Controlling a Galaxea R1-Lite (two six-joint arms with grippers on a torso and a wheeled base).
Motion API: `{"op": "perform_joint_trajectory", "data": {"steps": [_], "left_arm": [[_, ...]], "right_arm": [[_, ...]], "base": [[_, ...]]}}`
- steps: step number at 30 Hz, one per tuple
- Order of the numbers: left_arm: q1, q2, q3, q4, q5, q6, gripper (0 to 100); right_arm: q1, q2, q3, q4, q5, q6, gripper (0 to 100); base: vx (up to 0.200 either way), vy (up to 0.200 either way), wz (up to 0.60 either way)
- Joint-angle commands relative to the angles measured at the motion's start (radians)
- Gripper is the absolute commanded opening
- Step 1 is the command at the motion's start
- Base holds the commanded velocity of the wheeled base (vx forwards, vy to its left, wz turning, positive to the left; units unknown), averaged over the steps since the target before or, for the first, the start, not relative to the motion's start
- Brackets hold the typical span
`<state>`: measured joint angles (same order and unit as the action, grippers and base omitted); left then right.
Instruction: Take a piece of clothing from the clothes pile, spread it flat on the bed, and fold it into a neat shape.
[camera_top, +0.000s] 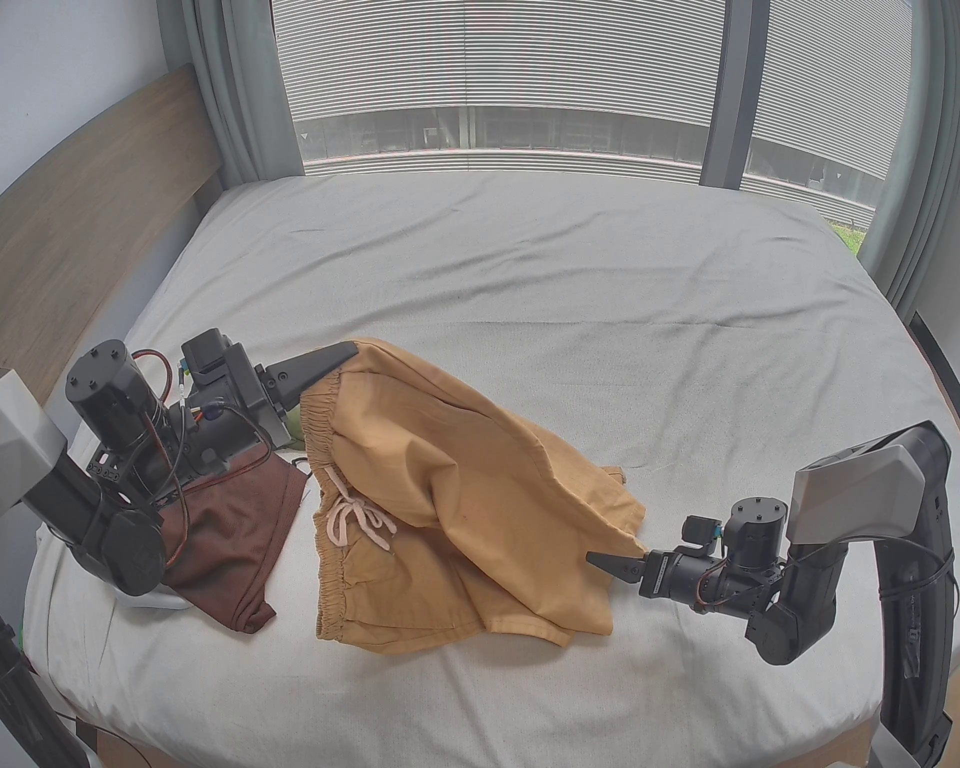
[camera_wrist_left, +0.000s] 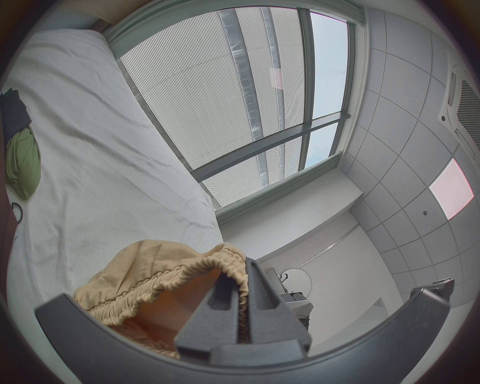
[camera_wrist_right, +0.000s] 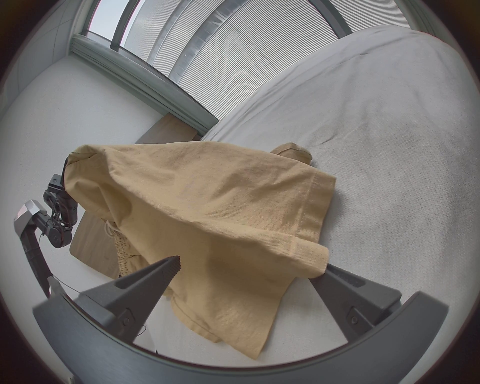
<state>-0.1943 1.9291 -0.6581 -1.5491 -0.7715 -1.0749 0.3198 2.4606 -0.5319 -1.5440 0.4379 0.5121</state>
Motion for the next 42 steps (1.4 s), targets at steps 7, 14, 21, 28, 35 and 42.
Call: {"op": "perform_joint_trajectory", "data": {"steps": [7,14,21,28,35,42], "left_arm": [[0.016,0.019,-0.008,0.000,0.000,0.000,0],[0.036,0.044,-0.014,0.000,0.000,0.000,0],[0.038,0.044,-0.008,0.000,-0.002,0.000,0],[0.038,0.044,-0.006,0.000,-0.002,0.000,0],[0.038,0.044,-0.008,0.000,-0.002,0.000,0],[0.038,0.045,-0.011,0.000,-0.002,0.000,0]], "right_arm": [[0.012,-0.092,0.038,-0.002,0.042,0.002,100],[0.012,-0.127,0.036,-0.002,0.068,0.026,100],[0.010,-0.061,-0.036,-0.004,0.068,0.026,100],[0.018,0.000,-0.132,-0.002,0.067,0.042,100],[0.028,0.001,-0.149,-0.004,0.068,0.078,100],[0.042,0.021,-0.178,-0.007,0.068,0.078,100]], "base": [[0.000,0.000,0.00],[0.000,0.000,0.00],[0.000,0.000,0.00],[0.000,0.000,0.00],[0.000,0.000,0.00],[0.000,0.000,0.00]]}}
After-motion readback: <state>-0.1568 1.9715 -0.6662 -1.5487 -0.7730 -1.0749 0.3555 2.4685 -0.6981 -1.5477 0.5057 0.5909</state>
